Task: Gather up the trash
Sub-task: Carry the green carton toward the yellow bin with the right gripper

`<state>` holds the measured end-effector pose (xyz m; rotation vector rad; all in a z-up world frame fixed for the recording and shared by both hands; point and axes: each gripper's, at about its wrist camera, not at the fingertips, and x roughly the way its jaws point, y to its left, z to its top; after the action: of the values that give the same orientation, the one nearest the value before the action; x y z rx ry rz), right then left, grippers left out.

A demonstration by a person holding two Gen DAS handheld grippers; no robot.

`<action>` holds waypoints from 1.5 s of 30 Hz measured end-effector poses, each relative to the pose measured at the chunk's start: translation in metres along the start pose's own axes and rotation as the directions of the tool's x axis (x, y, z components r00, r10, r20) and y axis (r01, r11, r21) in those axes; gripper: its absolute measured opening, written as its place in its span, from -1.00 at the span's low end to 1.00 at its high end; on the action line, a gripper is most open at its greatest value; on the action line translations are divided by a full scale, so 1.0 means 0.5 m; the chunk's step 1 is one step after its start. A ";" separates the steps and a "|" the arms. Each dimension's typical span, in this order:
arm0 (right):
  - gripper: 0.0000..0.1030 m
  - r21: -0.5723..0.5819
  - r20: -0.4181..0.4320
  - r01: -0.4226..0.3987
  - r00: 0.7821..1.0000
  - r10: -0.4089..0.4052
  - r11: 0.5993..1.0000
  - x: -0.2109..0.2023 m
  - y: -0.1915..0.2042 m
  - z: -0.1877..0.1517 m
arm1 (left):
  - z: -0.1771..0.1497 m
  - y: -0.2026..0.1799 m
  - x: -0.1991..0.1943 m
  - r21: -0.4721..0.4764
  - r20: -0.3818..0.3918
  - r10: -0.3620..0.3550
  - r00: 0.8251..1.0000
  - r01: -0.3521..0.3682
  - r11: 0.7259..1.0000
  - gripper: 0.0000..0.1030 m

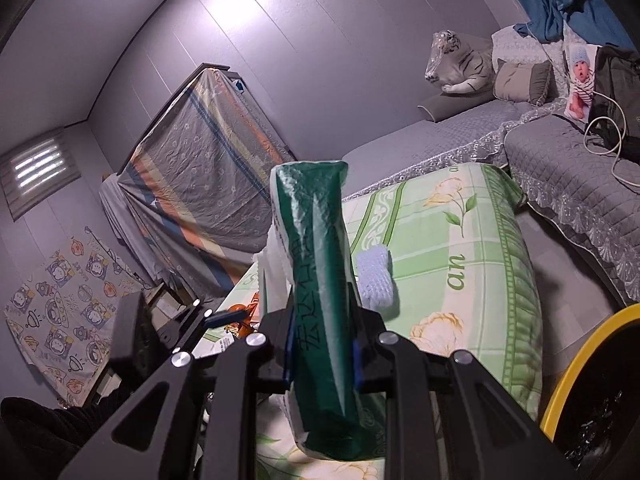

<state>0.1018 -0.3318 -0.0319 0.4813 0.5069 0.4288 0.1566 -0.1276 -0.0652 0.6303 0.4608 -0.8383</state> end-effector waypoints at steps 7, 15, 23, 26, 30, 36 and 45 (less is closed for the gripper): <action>-0.63 0.009 0.019 -0.005 1.000 0.005 1.000 -0.033 -0.008 -0.013 | 0.032 0.058 0.105 0.079 -0.133 -0.097 0.986 0.108 0.991 0.84; -0.63 0.032 0.026 0.001 1.000 -0.002 0.999 -0.050 -0.026 -0.022 | 0.031 0.068 0.184 0.109 -0.249 -0.131 0.960 0.162 0.981 0.83; -0.63 0.063 0.029 -0.003 1.000 0.001 0.998 -0.056 -0.041 -0.031 | 0.022 0.054 0.234 0.154 -0.328 -0.121 0.937 0.180 0.972 0.20; -0.63 0.070 0.035 0.002 0.999 -0.004 0.998 -0.065 -0.043 -0.031 | 0.015 0.059 0.246 0.139 -0.351 -0.123 0.928 0.181 0.974 -0.34; -0.63 0.078 0.041 0.011 0.999 -0.015 0.997 -0.077 -0.042 -0.032 | 0.007 0.063 0.239 0.140 -0.341 -0.123 0.932 0.179 0.974 -0.37; -0.63 0.067 0.044 0.026 0.999 -0.029 0.997 -0.086 -0.025 -0.030 | 0.023 0.081 0.182 0.093 -0.266 -0.151 0.952 0.181 0.979 -0.40; -0.63 0.081 0.064 0.087 0.994 -0.092 0.993 -0.106 -0.015 -0.025 | 0.070 0.105 0.064 -0.006 -0.046 -0.119 0.992 0.119 0.993 -0.46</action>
<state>0.0549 -0.3602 -0.0269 0.5447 0.4787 0.3066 0.2217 -0.1417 -0.0416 0.6252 0.5459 -0.9373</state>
